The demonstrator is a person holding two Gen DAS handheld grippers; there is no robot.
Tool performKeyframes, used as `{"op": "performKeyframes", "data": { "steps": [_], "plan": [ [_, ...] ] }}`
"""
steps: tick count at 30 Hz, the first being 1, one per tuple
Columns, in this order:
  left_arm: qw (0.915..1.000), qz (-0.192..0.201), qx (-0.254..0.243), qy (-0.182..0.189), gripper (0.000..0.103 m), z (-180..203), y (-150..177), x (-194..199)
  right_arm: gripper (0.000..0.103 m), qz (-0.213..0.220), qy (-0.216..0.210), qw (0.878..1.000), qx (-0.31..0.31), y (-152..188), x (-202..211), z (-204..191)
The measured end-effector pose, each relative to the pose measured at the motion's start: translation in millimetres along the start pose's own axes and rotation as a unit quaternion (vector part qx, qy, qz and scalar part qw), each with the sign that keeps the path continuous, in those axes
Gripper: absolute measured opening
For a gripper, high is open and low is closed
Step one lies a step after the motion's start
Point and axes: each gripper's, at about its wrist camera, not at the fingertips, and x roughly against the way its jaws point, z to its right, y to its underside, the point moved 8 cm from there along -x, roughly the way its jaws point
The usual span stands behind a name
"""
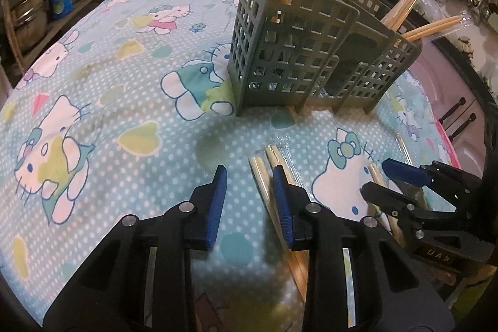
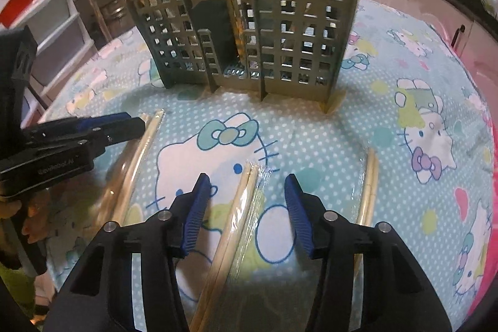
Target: Organize utensils
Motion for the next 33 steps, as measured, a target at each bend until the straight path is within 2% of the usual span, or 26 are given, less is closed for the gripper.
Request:
{"op": "performKeyframes", "data": {
  "steps": [4, 8, 10, 13, 17, 20, 27, 33],
  "plan": [
    [0.9999, -0.005, -0.009, -0.010, 0.023, 0, -2, -4, 0.044, -0.001, 0.018, 1.000, 0.011, -3, -6, -4],
    [0.9994, -0.008, -0.024, -0.024, 0.023, 4, -6, -10, 0.032, 0.001, 0.028, 0.999, 0.019, -6, -8, -8],
    [0.9994, -0.009, -0.024, -0.024, 0.023, 4, -8, -12, 0.022, 0.000, 0.023, 1.000, 0.020, -7, -9, -10],
    [0.9993, -0.010, -0.025, -0.026, 0.022, 4, -10, -14, 0.017, -0.001, 0.014, 1.000, 0.019, -8, -9, -12],
    [0.9992, -0.008, -0.025, -0.029, 0.015, 1, -12, -15, 0.014, 0.000, 0.005, 1.000, 0.012, -10, -7, -11],
    [0.9993, -0.009, -0.023, -0.027, 0.012, -2, -14, -14, 0.008, -0.001, -0.015, 1.000, 0.001, -11, -5, -12],
    [0.9998, 0.004, -0.014, -0.013, 0.006, -4, -12, -1, 0.006, 0.003, -0.051, 0.999, -0.007, -14, 4, -19],
    [0.9992, 0.037, -0.012, -0.001, 0.005, 1, -19, 29, 0.006, 0.028, -0.068, 0.997, -0.001, -24, 23, -25]
  ]
}}
